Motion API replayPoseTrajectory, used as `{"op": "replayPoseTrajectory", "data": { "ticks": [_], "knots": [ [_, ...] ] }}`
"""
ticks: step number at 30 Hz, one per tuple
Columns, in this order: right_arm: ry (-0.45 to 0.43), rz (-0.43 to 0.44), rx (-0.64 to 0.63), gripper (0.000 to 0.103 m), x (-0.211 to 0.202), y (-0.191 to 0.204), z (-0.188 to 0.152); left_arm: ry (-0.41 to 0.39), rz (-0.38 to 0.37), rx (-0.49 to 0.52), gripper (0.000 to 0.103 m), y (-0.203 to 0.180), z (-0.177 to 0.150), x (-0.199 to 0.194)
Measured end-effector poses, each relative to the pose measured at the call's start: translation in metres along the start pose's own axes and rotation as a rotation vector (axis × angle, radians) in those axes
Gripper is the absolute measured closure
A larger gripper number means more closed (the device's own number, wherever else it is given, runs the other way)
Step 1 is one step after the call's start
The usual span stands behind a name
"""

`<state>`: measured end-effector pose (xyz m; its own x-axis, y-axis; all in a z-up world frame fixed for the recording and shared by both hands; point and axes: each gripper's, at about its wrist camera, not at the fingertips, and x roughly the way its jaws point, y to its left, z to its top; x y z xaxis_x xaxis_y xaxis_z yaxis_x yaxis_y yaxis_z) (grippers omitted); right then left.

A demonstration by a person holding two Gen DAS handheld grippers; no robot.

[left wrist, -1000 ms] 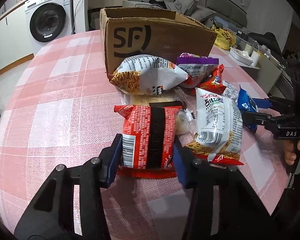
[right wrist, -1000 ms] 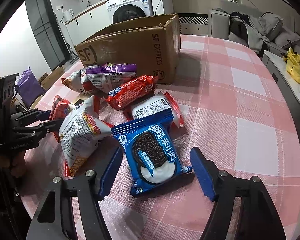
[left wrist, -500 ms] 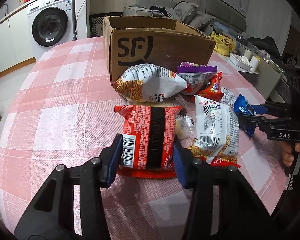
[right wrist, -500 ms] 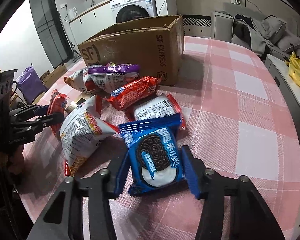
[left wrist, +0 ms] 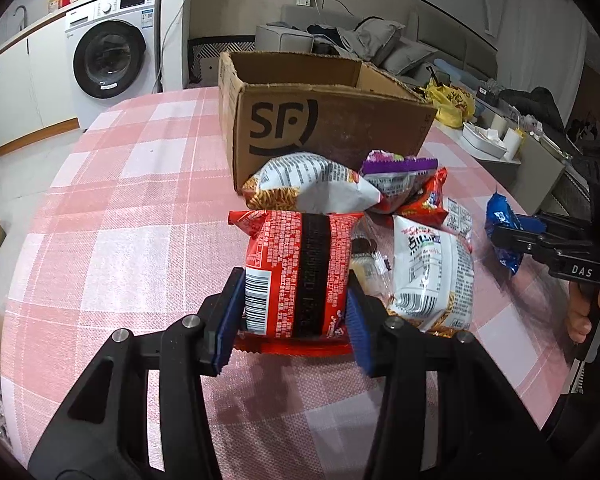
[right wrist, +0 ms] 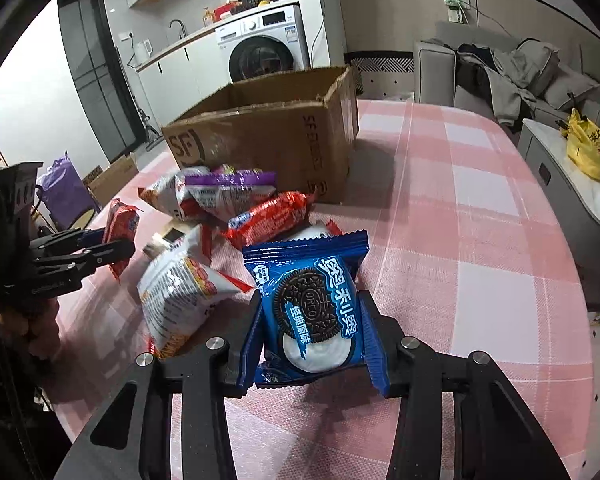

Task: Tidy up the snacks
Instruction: 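Lift both held packs and carry them over the cardboard box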

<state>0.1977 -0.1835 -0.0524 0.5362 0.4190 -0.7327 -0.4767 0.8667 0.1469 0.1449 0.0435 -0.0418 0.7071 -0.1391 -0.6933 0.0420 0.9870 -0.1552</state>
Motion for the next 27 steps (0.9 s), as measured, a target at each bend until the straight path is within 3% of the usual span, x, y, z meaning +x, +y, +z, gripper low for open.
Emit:
{"op": "replayPoseTrajectory", "data": {
  "ticks": [27],
  "knots": [
    [-0.150, 0.044, -0.021, 0.059, -0.039, 0.028, 0.057, -0.123, 0.018, -0.010, 0.059, 0.001, 0.048, -0.040]
  ]
}}
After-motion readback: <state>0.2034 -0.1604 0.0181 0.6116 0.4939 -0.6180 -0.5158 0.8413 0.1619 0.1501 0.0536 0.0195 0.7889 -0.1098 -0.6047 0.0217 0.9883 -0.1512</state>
